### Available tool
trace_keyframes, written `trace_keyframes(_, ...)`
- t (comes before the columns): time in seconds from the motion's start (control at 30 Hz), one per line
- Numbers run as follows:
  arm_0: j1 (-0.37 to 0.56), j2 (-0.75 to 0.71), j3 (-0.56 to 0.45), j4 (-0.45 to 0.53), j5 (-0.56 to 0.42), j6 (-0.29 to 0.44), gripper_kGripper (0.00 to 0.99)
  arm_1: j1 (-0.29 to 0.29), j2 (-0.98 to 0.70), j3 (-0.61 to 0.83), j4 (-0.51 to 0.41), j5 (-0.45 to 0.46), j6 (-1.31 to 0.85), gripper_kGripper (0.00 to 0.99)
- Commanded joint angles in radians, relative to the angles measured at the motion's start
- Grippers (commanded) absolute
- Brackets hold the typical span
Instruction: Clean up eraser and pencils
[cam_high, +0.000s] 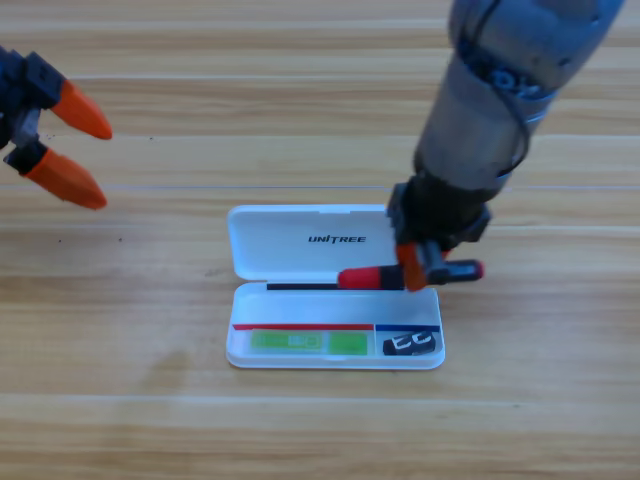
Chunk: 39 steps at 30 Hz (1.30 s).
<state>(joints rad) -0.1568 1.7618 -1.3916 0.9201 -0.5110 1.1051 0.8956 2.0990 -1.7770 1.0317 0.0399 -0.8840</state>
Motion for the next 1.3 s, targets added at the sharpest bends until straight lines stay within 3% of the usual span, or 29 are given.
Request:
trace_keyframes(0.03, 0.134, 0.067, 0.054, -0.079, -0.089, 0.010, 0.990, 0.056, 0.115, -0.048, 0.016, 0.031, 0.008, 0.000)
trace_keyframes(0.3, 0.148, 0.120, 0.069, -0.156, -0.159, 0.013, 0.989, 0.075, 0.193, -0.136, 0.021, 0.029, 0.004, 0.000)
trace_keyframes(0.83, 0.143, 0.173, 0.040, -0.213, -0.257, 0.061, 0.969, 0.077, 0.274, -0.282, 0.116, -0.029, 0.054, 0.000)
trace_keyframes(0.9, 0.141, 0.176, 0.039, -0.222, -0.271, 0.076, 0.920, 0.077, 0.276, -0.288, 0.119, -0.037, 0.069, 0.000)
trace_keyframes(1.03, 0.140, 0.179, 0.042, -0.219, -0.287, 0.131, 0.719, 0.077, 0.283, -0.315, 0.145, -0.051, 0.099, 0.000)
trace_keyframes(1.2, 0.134, 0.173, 0.045, -0.216, -0.293, 0.162, 0.584, 0.077, 0.285, -0.321, 0.157, -0.055, 0.117, 0.000)
trace_keyframes(1.3, 0.126, 0.169, 0.045, -0.210, -0.296, 0.180, 0.416, 0.077, 0.289, -0.331, 0.166, -0.055, 0.131, 0.000)
